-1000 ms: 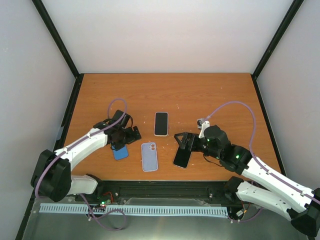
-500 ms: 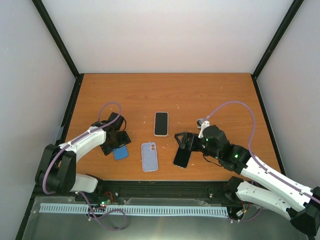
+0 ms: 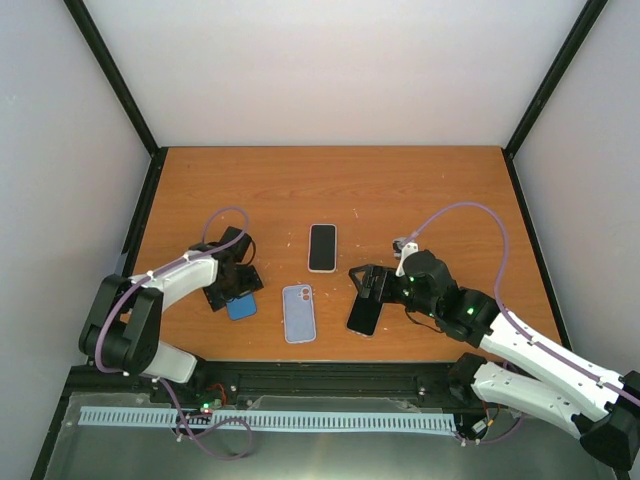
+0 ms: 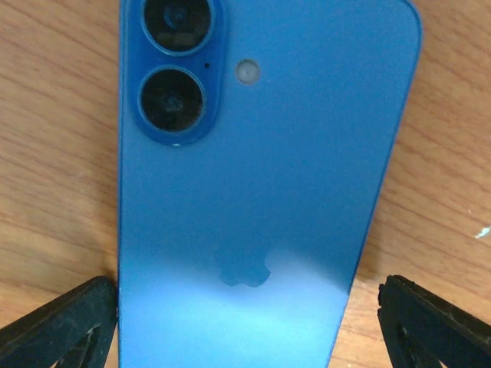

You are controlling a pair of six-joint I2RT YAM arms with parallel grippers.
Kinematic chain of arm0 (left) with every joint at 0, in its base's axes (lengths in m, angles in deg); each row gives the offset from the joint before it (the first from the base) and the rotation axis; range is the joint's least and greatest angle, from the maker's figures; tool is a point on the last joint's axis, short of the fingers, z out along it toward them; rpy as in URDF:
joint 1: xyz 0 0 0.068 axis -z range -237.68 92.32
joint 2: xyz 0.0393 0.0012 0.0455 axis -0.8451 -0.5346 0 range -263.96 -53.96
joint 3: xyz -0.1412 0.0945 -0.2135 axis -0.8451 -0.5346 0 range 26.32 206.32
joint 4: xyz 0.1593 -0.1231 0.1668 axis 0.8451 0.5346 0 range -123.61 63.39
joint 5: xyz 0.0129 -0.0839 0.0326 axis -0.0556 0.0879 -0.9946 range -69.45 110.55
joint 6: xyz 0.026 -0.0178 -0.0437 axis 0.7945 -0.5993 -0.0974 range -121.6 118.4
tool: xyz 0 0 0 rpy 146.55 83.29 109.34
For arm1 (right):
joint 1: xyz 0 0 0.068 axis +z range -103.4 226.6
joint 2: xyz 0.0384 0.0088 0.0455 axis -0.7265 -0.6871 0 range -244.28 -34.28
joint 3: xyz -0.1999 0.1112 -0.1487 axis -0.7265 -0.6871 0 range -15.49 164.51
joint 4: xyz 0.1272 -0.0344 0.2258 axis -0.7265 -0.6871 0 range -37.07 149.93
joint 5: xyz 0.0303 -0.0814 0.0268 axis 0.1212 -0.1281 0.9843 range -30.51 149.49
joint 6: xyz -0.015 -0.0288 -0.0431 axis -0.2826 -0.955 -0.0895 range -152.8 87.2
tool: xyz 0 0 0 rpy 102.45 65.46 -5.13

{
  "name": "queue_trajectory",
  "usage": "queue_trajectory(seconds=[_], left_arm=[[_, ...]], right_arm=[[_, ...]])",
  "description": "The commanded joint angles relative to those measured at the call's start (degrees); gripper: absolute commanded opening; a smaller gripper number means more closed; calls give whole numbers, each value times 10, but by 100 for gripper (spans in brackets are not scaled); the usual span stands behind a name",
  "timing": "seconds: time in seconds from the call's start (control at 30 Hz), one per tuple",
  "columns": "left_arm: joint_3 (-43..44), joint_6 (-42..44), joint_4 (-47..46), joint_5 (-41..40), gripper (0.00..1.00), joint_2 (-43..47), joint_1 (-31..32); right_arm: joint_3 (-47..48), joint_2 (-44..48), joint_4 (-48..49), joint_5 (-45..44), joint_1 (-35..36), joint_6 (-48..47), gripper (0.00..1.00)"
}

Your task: Put the phone into the phone case

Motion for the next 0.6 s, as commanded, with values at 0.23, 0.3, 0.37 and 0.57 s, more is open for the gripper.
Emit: queue_trajectory(seconds=[0.23, 0.3, 0.37, 0.57], left_arm=[[3, 2, -11, -15, 89, -47, -6], [4, 7, -12, -16, 83, -51, -6], [7, 13, -10, -14, 76, -53, -6], [9, 25, -12, 7, 65, -53, -6]], right_arm=[[1, 3, -2, -9, -3, 9, 100], [0, 5, -3, -8, -3, 9, 100], [-1, 8, -5, -8, -3, 8, 100], [-4, 15, 3, -1, -3, 11, 100]])
